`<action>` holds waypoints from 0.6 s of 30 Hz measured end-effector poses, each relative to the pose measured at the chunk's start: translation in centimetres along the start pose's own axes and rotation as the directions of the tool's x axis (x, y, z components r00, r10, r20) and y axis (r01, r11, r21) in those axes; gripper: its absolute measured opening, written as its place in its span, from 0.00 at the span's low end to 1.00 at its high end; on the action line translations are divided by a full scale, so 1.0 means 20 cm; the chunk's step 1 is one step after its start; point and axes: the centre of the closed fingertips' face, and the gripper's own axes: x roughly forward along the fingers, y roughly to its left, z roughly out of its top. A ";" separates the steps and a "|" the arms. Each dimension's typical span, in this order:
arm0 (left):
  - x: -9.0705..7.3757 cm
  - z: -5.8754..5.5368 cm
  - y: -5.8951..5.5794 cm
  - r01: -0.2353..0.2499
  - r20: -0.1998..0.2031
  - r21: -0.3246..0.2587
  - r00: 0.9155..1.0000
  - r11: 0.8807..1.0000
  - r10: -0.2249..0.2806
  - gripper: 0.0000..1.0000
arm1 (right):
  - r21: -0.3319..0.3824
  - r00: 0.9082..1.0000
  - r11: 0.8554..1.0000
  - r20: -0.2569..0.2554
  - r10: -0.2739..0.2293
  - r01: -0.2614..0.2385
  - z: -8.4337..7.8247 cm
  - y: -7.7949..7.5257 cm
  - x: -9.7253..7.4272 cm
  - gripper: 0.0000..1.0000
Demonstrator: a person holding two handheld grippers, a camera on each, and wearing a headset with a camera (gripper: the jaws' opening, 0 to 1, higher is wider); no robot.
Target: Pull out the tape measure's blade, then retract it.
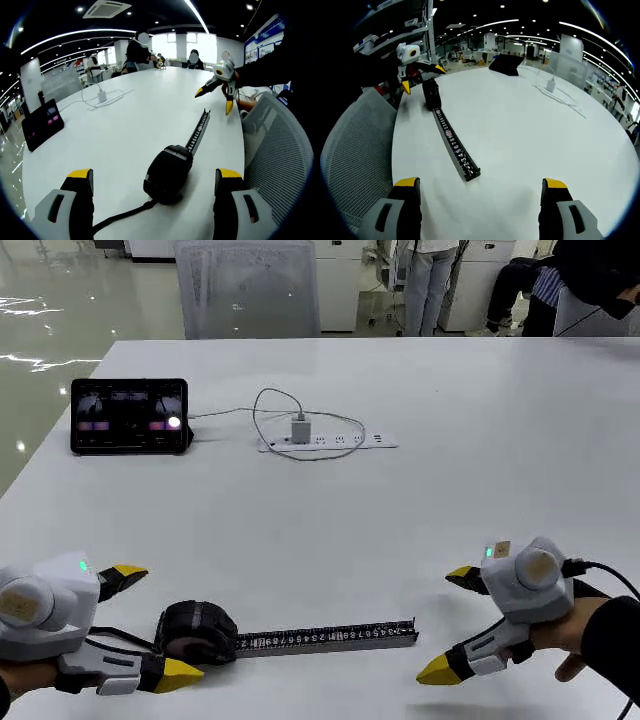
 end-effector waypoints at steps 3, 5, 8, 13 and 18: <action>-0.01 0.00 0.04 -0.037 0.033 -0.017 0.999 0.999 0.037 0.99 | 0.034 0.999 0.999 0.033 -0.035 0.034 -0.02 -0.02 -0.02 0.99; -0.03 -0.03 0.07 -0.062 0.026 -0.040 0.998 0.997 0.063 0.99 | 0.045 0.998 0.998 0.038 -0.048 0.047 -0.05 -0.02 -0.05 0.99; -0.05 -0.08 0.09 -0.072 0.015 -0.056 0.997 0.996 0.073 0.99 | 0.040 0.992 0.994 0.064 -0.109 0.106 -0.05 -0.03 -0.09 0.99; -0.08 -0.13 0.08 -0.085 0.014 -0.078 0.996 0.993 0.086 0.99 | 0.054 0.988 0.990 0.083 -0.133 0.128 -0.07 -0.01 -0.14 0.99; -0.12 -0.15 0.08 -0.105 0.017 -0.089 0.994 0.990 0.107 0.99 | 0.063 0.986 0.988 0.089 -0.144 0.138 -0.09 0.00 -0.16 0.99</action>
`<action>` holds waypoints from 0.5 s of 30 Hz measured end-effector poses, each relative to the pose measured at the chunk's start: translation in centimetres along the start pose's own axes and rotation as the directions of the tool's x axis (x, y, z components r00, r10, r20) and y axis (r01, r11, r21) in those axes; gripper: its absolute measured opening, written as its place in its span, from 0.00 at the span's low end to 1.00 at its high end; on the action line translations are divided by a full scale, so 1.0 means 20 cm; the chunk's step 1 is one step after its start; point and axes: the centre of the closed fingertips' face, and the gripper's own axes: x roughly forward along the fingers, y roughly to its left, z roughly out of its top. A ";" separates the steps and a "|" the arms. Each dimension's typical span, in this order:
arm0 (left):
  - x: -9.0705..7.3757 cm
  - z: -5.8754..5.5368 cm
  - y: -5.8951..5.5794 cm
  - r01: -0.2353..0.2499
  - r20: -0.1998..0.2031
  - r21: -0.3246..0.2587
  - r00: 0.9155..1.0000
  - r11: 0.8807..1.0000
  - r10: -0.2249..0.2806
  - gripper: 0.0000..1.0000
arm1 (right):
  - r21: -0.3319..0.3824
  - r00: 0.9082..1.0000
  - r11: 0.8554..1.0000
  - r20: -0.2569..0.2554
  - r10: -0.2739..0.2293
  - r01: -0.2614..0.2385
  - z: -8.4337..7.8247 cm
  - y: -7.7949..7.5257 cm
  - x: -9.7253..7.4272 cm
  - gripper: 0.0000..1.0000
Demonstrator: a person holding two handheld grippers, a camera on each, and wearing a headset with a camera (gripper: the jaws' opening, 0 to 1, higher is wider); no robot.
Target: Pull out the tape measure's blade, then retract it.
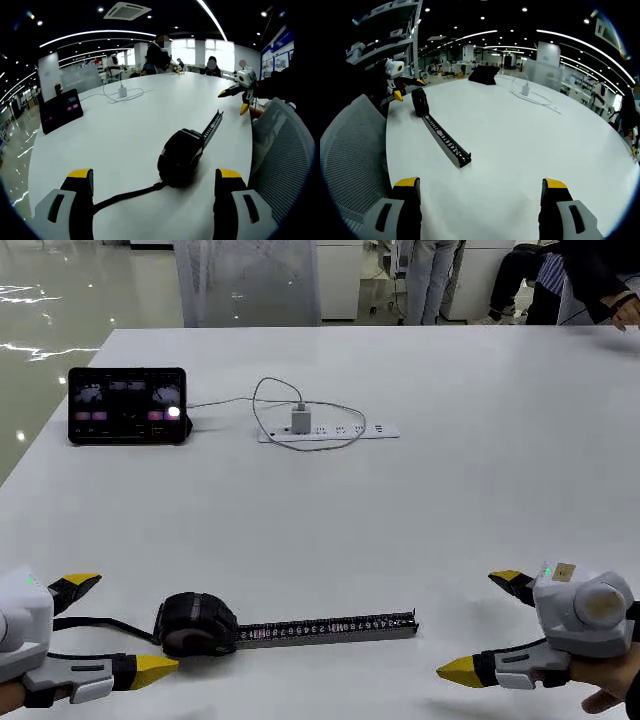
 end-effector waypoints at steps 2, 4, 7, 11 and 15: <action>-0.02 -0.01 0.00 -0.006 0.001 -0.010 1.000 1.000 0.006 0.99 | -0.006 1.000 1.000 0.002 0.000 0.000 -0.01 0.00 -0.01 0.99; -0.04 -0.02 0.01 -0.019 0.003 -0.016 1.000 1.000 0.019 0.99 | -0.019 1.000 1.000 -0.001 -0.007 0.007 -0.01 0.00 -0.02 0.99; -0.07 -0.05 0.01 -0.032 -0.005 -0.017 0.999 0.999 0.032 0.99 | -0.018 1.000 1.000 -0.005 -0.010 0.010 -0.02 0.00 -0.05 0.99; -0.11 -0.07 0.01 -0.045 0.000 -0.031 0.999 0.999 0.045 0.99 | -0.010 1.000 1.000 -0.003 -0.020 0.020 -0.03 0.00 -0.09 0.99; -0.13 -0.08 0.01 -0.060 0.001 -0.035 0.998 0.998 0.060 0.99 | 0.012 1.000 1.000 0.000 -0.024 0.024 -0.05 -0.01 -0.12 0.99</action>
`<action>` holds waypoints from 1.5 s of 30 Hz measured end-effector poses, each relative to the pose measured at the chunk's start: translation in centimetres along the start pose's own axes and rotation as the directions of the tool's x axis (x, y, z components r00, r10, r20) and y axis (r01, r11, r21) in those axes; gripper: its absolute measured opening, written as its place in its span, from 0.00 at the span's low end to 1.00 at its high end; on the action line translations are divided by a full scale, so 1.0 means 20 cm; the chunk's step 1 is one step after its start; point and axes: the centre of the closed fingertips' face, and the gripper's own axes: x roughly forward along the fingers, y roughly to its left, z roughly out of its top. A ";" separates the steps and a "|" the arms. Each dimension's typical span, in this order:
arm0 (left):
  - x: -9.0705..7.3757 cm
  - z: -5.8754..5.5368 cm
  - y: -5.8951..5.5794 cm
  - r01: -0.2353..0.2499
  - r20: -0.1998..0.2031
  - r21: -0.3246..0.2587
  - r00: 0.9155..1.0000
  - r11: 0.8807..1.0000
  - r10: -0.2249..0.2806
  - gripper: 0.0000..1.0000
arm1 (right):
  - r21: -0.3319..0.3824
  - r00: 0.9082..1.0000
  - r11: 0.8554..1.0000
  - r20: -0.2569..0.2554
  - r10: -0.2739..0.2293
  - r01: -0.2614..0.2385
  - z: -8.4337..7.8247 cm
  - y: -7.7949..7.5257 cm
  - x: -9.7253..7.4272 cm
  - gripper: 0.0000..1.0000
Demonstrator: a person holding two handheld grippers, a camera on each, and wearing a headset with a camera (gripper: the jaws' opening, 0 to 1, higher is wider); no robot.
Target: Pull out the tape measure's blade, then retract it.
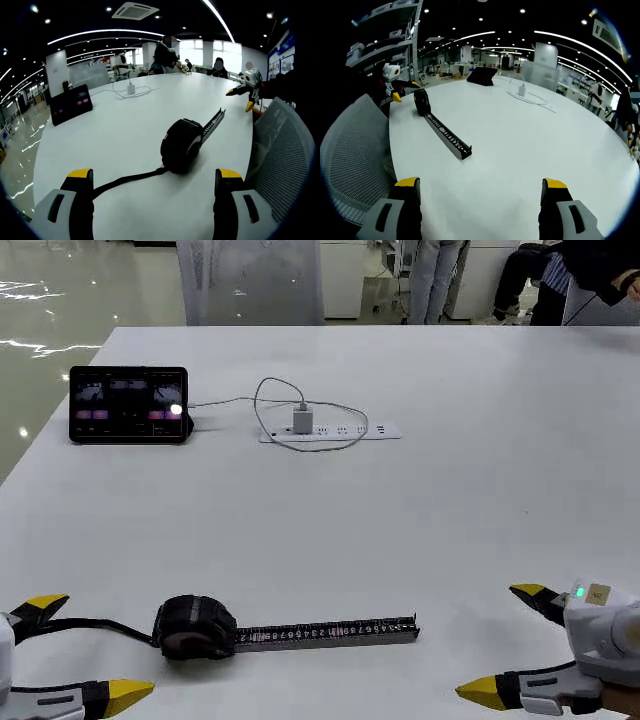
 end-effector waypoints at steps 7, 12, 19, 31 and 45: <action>-0.04 -0.01 0.00 -0.018 0.007 -0.005 1.000 1.000 0.018 0.99 | 0.021 1.000 1.000 0.011 -0.015 0.015 -0.03 -0.02 -0.04 0.99; -0.06 -0.02 0.00 -0.023 0.012 -0.011 1.000 1.000 0.023 0.99 | 0.022 0.999 0.999 0.022 -0.031 0.030 -0.04 -0.03 -0.06 0.99; -0.06 -0.01 -0.01 -0.019 0.011 -0.004 1.000 1.000 0.019 0.99 | 0.020 0.999 0.999 0.028 -0.029 0.029 -0.06 -0.02 -0.09 0.99; -0.06 0.01 -0.02 -0.017 0.019 0.003 1.000 1.000 0.017 0.99 | 0.029 0.999 0.999 0.022 -0.040 0.040 -0.08 -0.02 -0.11 0.99; -0.05 0.00 -0.01 -0.032 -0.003 -0.014 0.999 0.999 0.032 0.99 | 0.027 0.999 0.999 0.018 -0.032 0.032 -0.08 0.00 -0.12 0.99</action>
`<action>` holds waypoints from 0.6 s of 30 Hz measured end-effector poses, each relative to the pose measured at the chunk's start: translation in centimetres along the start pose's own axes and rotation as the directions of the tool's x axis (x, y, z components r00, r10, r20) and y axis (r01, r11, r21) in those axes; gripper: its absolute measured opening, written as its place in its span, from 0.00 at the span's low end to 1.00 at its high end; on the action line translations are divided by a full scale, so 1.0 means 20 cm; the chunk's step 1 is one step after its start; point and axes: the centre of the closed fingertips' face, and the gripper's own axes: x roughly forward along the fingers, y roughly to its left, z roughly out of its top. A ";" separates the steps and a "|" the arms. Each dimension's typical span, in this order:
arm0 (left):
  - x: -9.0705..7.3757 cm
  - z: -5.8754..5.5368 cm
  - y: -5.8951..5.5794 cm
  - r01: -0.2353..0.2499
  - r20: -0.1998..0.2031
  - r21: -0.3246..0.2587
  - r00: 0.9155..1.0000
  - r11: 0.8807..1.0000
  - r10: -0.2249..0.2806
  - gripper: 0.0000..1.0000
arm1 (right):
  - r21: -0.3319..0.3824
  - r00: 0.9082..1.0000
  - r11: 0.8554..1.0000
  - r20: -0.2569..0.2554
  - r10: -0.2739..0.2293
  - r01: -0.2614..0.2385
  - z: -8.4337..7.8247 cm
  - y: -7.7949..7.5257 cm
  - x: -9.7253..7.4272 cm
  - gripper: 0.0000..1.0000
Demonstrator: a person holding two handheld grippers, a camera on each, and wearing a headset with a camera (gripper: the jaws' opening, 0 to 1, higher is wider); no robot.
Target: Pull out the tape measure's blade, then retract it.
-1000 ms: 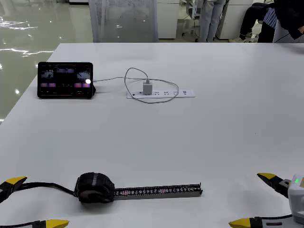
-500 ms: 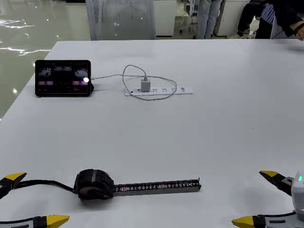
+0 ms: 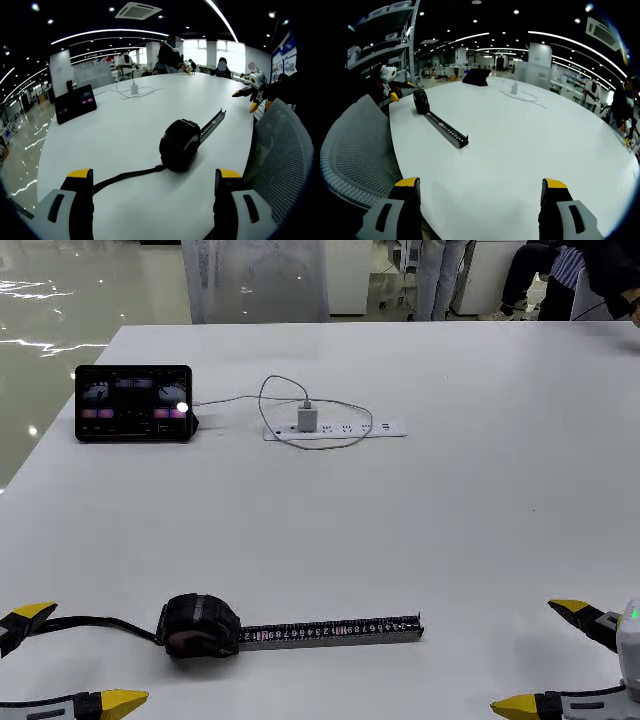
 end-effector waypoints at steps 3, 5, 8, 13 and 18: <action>0.00 0.00 -0.01 0.001 -0.003 0.004 1.000 1.000 -0.001 0.99 | -0.003 1.000 1.000 -0.005 0.002 -0.002 0.00 0.01 0.00 0.99; 0.01 0.00 -0.02 -0.002 -0.017 0.012 1.000 1.000 0.002 0.99 | -0.004 1.000 1.000 -0.008 0.009 -0.009 0.00 0.01 0.00 0.99; 0.02 -0.02 -0.03 0.001 -0.044 0.008 0.999 1.000 0.000 0.99 | -0.015 1.000 1.000 -0.013 0.012 -0.012 0.01 0.02 0.00 0.99; 0.03 -0.02 -0.06 -0.004 -0.066 -0.022 0.998 1.000 0.003 0.99 | -0.021 1.000 1.000 -0.017 0.014 -0.015 0.03 0.01 0.00 0.99; 0.04 0.02 -0.10 0.006 -0.061 -0.026 0.998 1.000 -0.008 0.99 | -0.033 0.999 0.999 -0.026 0.026 -0.027 0.04 0.02 0.00 0.99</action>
